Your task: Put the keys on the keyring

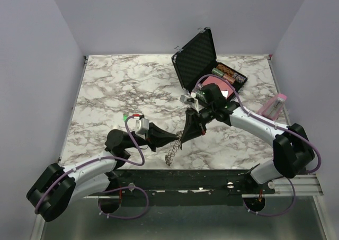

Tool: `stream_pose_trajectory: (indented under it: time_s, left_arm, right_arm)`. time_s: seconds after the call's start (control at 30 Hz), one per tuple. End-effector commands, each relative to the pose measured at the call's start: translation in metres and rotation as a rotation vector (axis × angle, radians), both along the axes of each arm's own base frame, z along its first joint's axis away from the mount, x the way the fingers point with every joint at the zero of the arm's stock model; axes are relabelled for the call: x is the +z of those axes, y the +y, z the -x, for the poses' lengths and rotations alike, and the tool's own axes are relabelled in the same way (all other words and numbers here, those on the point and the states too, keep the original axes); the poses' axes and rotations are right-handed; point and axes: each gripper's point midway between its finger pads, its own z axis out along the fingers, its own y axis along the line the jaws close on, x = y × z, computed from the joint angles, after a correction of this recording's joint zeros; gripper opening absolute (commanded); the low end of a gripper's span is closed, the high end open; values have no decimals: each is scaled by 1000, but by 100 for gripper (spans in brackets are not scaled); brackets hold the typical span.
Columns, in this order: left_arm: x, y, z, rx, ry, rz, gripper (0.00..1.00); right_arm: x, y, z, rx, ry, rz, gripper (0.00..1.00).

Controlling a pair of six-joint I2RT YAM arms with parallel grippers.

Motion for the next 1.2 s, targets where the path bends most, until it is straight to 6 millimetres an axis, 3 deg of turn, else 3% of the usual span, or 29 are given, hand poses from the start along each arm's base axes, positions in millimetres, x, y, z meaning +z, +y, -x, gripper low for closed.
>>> stream_pose_trajectory:
  time_s: [0.0, 0.3, 0.77, 0.8, 0.97, 1.17]
  left_arm:
    - [13, -2, 4, -32, -126, -34, 0]
    - [0, -2, 1, -32, -144, -165, 0]
    - [-4, -1, -2, -10, -151, -181, 0]
    - [-3, 1, -4, 4, -151, -184, 0]
    - [-3, 12, -21, 121, -128, -208, 0]
    - [27, 37, -49, 333, -4, -230, 0]
  right_arm:
    - [16, -7, 11, 67, 62, -45, 0]
    - [15, -5, 8, 52, 77, -25, 0]
    - [15, -6, 11, 75, 87, -33, 1]
    - [15, -6, 11, 76, 84, -35, 3]
    - [23, -9, 8, 61, 47, -58, 40]
    - [40, -34, -29, -124, -48, -89, 48]
